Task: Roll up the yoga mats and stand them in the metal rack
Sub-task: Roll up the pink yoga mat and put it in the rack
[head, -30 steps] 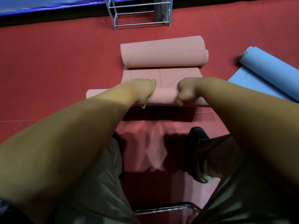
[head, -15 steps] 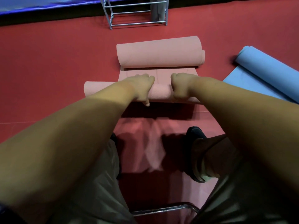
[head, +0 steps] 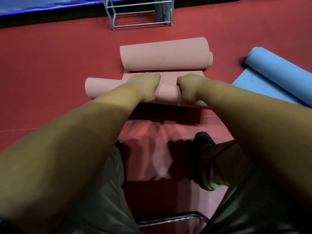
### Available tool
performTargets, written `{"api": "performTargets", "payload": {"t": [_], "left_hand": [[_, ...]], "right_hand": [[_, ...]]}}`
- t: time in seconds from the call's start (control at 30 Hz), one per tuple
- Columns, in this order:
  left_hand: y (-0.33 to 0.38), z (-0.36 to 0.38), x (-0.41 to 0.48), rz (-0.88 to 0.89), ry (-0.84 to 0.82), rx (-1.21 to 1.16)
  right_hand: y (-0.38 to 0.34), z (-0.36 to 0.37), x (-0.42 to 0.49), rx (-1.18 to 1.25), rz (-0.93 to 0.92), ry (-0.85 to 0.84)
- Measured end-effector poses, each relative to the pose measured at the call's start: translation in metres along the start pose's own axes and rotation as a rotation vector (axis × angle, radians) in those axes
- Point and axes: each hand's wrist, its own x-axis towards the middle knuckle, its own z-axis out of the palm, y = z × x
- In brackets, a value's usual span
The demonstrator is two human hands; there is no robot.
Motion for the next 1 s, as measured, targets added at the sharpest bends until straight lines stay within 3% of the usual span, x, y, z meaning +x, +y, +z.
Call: {"api": "performTargets", "payload": {"t": [0.23,0.57,1.0], "left_hand": [[-0.001,0.005,0.001,-0.010,-0.005,0.176],[-0.004,-0.009,0.002,0.029,0.079,0.049],[-0.006,-0.007,0.000,0.054,0.090,0.218]], "right_hand": [[-0.005,-0.010,0.000,0.053,0.026,-0.008],[0.001,-0.005,0.001,0.043,0.023,0.067],[0.002,-0.008,0.006,0.093,-0.016,0.083]]}}
